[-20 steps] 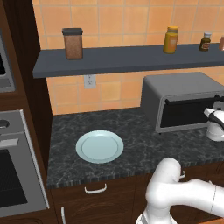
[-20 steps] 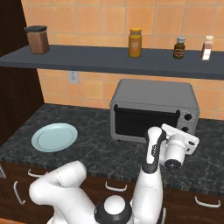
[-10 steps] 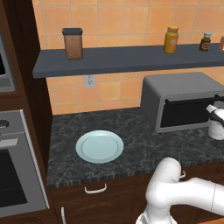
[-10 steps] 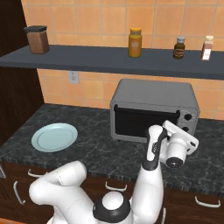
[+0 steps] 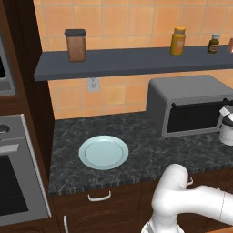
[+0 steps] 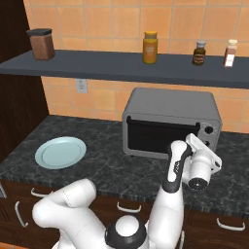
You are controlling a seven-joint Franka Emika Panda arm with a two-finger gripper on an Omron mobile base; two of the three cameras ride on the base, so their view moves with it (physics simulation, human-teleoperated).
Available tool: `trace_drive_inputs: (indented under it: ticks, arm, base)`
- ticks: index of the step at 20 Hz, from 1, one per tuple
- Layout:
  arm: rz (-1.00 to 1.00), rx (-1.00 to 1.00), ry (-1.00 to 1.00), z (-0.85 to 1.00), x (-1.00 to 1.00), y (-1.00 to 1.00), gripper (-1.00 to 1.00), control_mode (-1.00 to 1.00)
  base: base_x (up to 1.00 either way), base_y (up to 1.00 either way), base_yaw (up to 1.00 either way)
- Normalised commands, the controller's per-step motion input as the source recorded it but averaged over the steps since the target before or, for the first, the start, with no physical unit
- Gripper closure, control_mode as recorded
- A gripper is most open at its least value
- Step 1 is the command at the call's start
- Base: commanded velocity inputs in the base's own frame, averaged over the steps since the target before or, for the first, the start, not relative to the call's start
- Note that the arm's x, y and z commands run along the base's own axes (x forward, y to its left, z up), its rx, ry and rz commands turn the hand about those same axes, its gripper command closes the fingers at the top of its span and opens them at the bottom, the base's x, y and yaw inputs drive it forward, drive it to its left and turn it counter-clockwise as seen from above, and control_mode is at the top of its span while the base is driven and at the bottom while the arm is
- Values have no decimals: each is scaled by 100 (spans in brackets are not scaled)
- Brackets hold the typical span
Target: Pick up the kebab skewer and baguette bread, and place them inside the toaster oven. Close the toaster oven door and start by setting the timer.
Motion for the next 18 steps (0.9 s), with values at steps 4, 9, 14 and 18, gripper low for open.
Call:
trace_drive_inputs:
  ticks: [4, 9, 14, 18]
  arm:
    - [0, 18, 0, 28, 23, 7, 100, -100]
    - [0, 17, 0, 37, 48, 30, 100, -100]
    - [0, 19, -2, 42, 51, 43, 100, -100]
    - [0, 25, -1, 46, 44, 42, 100, -100]
  base:
    - [0, 0, 0]
    - [0, 0, 0]
    - [0, 0, 0]
    - [0, 0, 0]
